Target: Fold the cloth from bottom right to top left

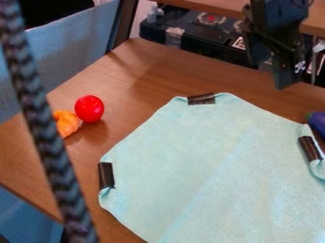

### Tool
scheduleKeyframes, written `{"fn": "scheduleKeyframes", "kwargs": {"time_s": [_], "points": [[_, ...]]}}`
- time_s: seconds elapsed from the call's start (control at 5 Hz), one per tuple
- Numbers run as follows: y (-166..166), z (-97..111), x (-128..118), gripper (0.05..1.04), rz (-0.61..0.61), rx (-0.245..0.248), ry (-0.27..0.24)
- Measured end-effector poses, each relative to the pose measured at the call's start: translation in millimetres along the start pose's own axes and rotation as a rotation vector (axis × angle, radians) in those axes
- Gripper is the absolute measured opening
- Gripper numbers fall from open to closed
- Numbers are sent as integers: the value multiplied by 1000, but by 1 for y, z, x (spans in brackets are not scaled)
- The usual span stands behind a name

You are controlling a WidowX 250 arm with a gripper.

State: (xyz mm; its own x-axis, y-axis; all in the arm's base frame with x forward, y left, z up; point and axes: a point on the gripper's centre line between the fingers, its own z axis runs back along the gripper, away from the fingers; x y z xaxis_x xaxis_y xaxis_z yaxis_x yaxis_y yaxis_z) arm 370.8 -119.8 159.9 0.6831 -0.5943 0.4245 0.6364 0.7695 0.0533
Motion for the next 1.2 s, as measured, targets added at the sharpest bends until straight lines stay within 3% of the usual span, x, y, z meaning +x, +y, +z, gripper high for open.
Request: {"fn": "scheduleKeyframes", "kwargs": {"time_s": [0.2,0.4,0.6,0.8,1.0,1.2], "points": [[0,-11,-7,999,5,-11,30],[-27,-31,-37,999,-113,-12,84],[-56,-35,-52,999,-225,26,87],[-84,-46,-68,999,-294,66,124],[-105,-50,-71,999,-342,129,133],[-120,-54,-73,999,-360,129,141]]}}
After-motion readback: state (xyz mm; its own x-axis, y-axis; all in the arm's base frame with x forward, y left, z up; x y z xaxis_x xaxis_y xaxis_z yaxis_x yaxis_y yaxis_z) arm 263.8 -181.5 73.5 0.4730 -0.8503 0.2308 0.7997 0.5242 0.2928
